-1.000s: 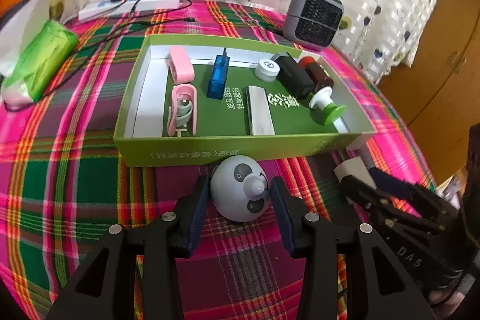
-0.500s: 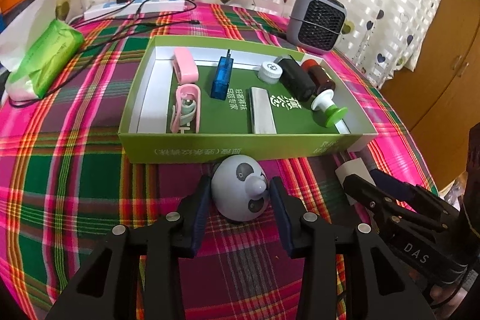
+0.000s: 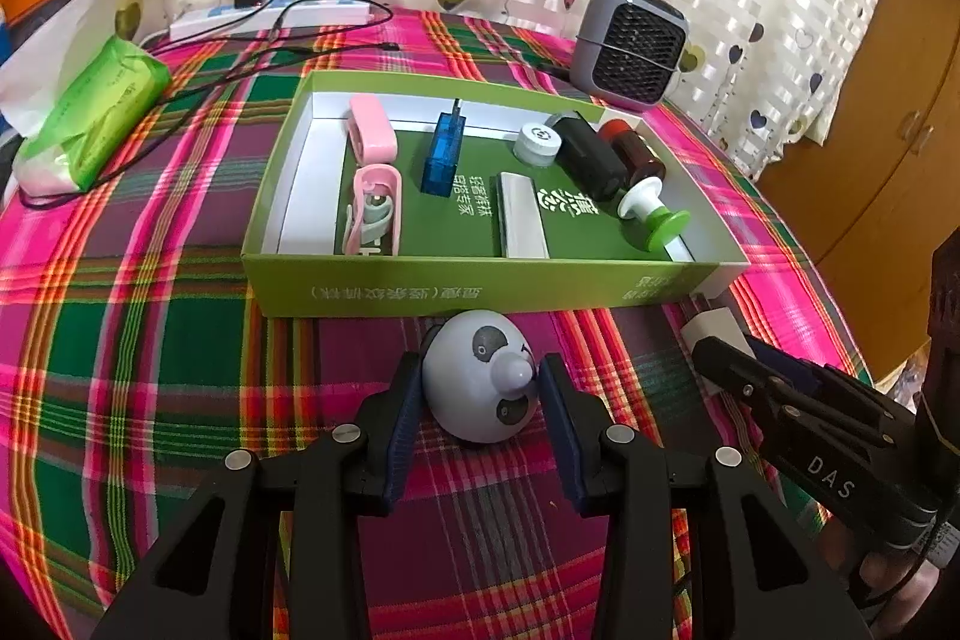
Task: Organize rigid objects
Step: 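Carry the white round fan and white charger plug over the green tray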
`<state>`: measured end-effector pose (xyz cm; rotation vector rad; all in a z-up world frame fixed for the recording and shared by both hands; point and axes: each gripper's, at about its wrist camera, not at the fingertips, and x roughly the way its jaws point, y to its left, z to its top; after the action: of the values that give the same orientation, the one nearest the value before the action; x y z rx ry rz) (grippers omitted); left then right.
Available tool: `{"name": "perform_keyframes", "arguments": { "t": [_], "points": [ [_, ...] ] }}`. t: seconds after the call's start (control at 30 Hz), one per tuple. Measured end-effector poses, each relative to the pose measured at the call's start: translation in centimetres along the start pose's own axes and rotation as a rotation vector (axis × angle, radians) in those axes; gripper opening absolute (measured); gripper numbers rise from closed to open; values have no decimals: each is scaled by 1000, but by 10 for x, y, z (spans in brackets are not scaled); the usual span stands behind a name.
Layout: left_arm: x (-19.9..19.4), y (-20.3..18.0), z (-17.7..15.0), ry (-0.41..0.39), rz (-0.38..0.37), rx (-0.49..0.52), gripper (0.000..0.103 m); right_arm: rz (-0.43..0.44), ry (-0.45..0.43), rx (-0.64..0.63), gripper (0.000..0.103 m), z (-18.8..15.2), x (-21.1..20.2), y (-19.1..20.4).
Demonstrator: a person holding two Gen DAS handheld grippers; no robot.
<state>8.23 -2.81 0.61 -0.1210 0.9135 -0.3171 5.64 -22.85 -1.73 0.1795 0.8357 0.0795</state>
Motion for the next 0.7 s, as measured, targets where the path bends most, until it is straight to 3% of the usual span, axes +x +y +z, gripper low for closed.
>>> {"name": "perform_keyframes", "arguments": {
  "t": [0.7],
  "points": [
    [-1, 1, -1, -2, -9, -7, 38, 2, -1, 1, 36, 0, 0, 0]
  ]
}}
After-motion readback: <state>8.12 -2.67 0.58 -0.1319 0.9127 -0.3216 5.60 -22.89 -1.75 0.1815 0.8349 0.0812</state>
